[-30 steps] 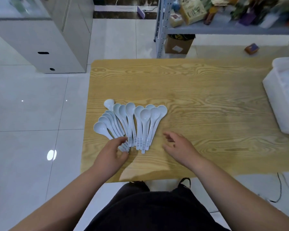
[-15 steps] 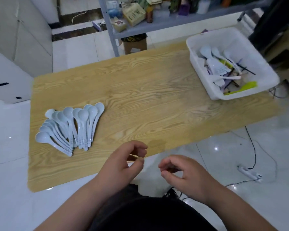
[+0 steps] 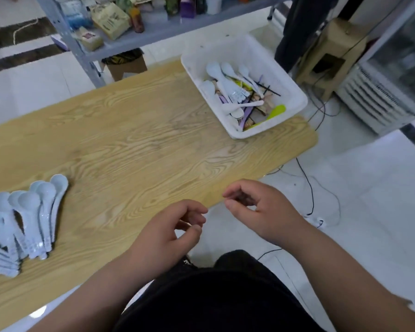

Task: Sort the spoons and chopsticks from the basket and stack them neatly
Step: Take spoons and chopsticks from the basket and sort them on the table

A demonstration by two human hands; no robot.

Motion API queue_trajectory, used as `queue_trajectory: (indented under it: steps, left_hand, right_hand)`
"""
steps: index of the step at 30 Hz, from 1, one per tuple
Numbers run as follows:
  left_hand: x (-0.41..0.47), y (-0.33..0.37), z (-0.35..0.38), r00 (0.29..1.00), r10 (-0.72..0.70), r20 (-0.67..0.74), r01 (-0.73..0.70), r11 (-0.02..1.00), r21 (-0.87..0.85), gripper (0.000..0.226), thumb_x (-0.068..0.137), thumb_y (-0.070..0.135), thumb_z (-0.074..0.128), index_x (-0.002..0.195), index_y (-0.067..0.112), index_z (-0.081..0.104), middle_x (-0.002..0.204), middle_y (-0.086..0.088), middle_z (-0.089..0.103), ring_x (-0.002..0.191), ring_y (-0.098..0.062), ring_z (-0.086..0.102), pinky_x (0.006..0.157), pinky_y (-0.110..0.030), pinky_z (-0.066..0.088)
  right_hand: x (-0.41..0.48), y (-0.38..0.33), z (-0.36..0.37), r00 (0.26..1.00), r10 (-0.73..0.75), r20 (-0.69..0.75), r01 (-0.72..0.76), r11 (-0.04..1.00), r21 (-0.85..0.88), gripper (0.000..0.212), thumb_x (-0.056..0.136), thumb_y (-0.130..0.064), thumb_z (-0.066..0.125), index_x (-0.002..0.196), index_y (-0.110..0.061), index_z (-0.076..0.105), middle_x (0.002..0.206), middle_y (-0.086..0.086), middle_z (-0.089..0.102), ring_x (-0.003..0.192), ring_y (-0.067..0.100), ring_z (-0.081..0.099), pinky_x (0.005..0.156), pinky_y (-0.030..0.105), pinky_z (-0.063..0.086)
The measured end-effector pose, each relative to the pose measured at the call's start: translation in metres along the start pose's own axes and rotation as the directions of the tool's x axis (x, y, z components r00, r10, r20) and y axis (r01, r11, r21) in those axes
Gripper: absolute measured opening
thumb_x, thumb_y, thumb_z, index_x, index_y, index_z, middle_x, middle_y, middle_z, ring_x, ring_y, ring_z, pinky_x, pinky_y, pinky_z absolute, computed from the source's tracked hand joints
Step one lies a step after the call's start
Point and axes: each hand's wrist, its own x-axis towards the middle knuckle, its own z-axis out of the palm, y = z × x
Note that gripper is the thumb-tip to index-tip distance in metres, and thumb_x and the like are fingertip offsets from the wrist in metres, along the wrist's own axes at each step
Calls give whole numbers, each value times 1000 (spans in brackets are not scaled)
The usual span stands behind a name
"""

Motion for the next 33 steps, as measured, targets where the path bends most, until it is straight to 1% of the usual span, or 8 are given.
queue_trajectory:
  steps: [4, 8, 13, 18, 22, 25, 29, 33]
  left_hand:
    - [58, 25, 12, 997, 69, 16, -70, 997, 30, 28, 85, 24, 59, 108, 40, 63, 99, 17, 68, 99, -10, 66, 84, -19, 51]
    - [110, 54, 25, 996, 89, -25, -88, 995, 39, 30, 86, 20, 58, 108, 39, 62, 98, 18, 68, 98, -10, 67, 82, -18, 51]
    - [150, 72, 57, 993, 36, -114, -27, 997, 77, 32, 90, 8, 64, 108, 35, 63, 98, 16, 70, 95, -11, 69, 83, -18, 51]
    - [169, 81, 109, 952, -85, -295, 69, 996, -65, 25, 84, 23, 61, 106, 37, 64, 97, 11, 71, 94, -15, 69, 84, -24, 52]
    - [178, 77, 135, 936, -144, -320, 107, 985, -132, 30, 79, 39, 56, 108, 44, 62, 98, 12, 70, 95, -19, 69, 88, -33, 54]
    - [181, 72, 137, 917, -187, -353, 131, 976, -175, 30, 80, 37, 57, 109, 43, 62, 97, 11, 70, 95, -20, 69, 87, -33, 55]
    - [202, 65, 119, 897, -227, -379, 153, 965, -215, 31, 83, 22, 58, 106, 43, 62, 98, 9, 69, 94, -17, 68, 86, -31, 54]
    - [245, 71, 90, 908, -181, -378, 104, 971, -217, 29, 89, 15, 61, 105, 40, 63, 97, 12, 69, 92, -13, 68, 80, -19, 51]
  right_hand:
    - [-3, 25, -21, 998, 56, 8, -56, 998, 12, 16, 93, -19, 69, 97, -34, 70, 95, -18, 69, 94, 4, 67, 83, 15, 51]
    - [7, 49, -54, 996, 82, 33, -85, 994, 74, 16, 92, -17, 69, 96, -32, 71, 92, -17, 69, 88, 3, 66, 77, 11, 47]
    - [48, 76, -121, 983, 21, 185, -23, 1000, 13, 14, 92, -22, 69, 99, -34, 71, 97, -18, 70, 94, 3, 66, 84, 19, 53]
    - [105, 84, -180, 954, -117, 278, 137, 989, -55, 18, 91, -16, 70, 95, -33, 70, 91, -16, 70, 89, 1, 66, 80, 13, 50]
    - [147, 85, -201, 930, -176, 323, 214, 973, -84, 18, 91, -17, 69, 92, -35, 66, 88, -15, 68, 88, 2, 65, 78, 13, 50]
    - [168, 84, -204, 911, -183, 370, 227, 971, -77, 12, 92, -17, 68, 97, -27, 69, 90, -11, 68, 90, 5, 65, 79, 16, 52]
    - [195, 83, -202, 904, -123, 408, 190, 973, -127, 12, 92, -18, 69, 98, -29, 70, 91, -13, 68, 88, 1, 64, 77, 12, 49]
    - [216, 82, -201, 919, -44, 393, 112, 982, -152, 10, 94, -20, 68, 99, -28, 70, 90, -13, 68, 85, -1, 64, 75, 12, 49]
